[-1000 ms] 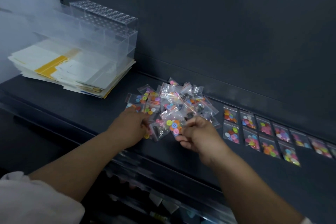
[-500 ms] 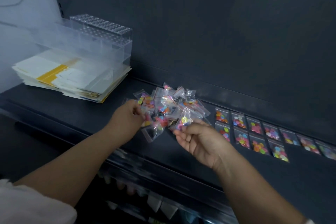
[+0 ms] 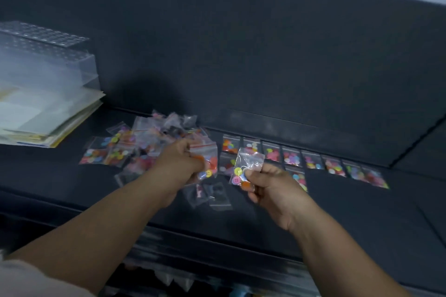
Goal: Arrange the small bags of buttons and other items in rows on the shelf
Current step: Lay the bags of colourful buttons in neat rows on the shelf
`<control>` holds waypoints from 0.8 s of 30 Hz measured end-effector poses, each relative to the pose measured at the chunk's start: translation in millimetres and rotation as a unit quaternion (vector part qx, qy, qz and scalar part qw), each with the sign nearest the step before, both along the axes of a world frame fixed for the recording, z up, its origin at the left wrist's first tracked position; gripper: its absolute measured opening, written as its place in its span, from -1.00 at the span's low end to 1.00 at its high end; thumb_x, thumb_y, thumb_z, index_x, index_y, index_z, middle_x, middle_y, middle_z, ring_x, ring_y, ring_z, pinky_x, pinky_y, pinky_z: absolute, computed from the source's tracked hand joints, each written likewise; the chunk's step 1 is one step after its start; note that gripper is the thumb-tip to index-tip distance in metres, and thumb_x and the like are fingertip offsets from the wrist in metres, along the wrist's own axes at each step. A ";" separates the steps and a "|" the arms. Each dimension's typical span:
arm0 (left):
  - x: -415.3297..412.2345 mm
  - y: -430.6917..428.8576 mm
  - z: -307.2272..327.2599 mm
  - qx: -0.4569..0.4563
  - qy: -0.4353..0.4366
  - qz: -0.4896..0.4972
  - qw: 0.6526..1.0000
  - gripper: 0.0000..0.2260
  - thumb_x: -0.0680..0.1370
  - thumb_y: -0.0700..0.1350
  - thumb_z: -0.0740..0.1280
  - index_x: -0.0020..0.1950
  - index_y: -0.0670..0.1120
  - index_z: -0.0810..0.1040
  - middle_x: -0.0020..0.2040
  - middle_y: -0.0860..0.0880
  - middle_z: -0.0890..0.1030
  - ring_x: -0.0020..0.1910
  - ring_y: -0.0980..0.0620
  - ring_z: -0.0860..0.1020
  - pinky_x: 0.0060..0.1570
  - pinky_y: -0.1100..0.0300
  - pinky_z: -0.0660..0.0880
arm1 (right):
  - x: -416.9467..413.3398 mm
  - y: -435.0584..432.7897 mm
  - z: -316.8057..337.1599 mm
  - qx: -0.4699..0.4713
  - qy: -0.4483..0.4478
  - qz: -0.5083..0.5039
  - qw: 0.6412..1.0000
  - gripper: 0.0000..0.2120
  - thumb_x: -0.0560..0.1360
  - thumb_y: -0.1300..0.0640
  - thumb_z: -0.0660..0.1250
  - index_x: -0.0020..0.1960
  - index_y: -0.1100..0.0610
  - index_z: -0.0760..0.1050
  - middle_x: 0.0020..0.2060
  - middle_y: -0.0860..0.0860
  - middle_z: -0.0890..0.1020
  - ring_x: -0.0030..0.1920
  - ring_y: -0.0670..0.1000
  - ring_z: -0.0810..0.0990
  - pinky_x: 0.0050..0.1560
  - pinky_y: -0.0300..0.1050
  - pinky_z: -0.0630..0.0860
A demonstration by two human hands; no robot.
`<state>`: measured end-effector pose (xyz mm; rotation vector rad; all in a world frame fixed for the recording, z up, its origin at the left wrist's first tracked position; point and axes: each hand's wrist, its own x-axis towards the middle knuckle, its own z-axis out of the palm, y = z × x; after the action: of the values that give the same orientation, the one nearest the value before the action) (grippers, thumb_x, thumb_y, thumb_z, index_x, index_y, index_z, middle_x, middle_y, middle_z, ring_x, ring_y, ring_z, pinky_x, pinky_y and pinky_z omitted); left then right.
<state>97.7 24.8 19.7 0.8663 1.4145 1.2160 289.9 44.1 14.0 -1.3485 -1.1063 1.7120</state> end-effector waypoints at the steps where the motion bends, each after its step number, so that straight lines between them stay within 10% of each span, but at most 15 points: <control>1: 11.9 3.8 -0.4 -0.004 0.002 -0.006 1.000 -0.70 0.43 -0.46 0.29 0.01 -0.11 0.52 -0.09 -0.12 0.63 -0.17 -0.03 0.58 -0.34 0.19 0.55 | 14.9 1.6 -0.7 0.006 -0.012 -0.011 1.000 -0.92 0.49 0.24 0.35 -0.13 0.09 0.51 -0.30 -0.03 0.61 -0.33 -0.11 0.58 -0.23 -0.20 0.43; 18: 128.8 35.9 -2.9 -0.029 0.020 -0.057 0.998 -0.73 0.46 -0.43 0.29 0.05 -0.13 0.52 0.02 -0.22 0.62 -0.06 -0.06 0.58 -0.27 0.17 0.54 | 169.4 56.0 -29.3 0.063 -0.258 -0.099 0.959 -0.91 0.46 0.25 0.36 -0.07 0.19 0.47 -0.30 0.06 0.58 -0.35 -0.04 0.53 -0.37 -0.26 0.48; 24: 145.6 41.6 -8.4 -0.031 0.017 -0.054 0.998 -0.72 0.45 -0.45 0.28 0.04 -0.14 0.52 -0.08 -0.19 0.61 -0.17 -0.03 0.56 -0.24 0.13 0.51 | 185.3 55.4 -40.3 0.299 -0.509 -0.008 0.807 -0.63 0.48 0.13 0.36 0.27 0.07 0.44 0.19 0.01 0.48 0.16 0.04 0.46 0.02 -0.22 0.37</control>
<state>243.3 66.5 11.3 0.9122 1.4082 1.0747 475.2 99.5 -26.3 -1.8112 -1.9642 0.3811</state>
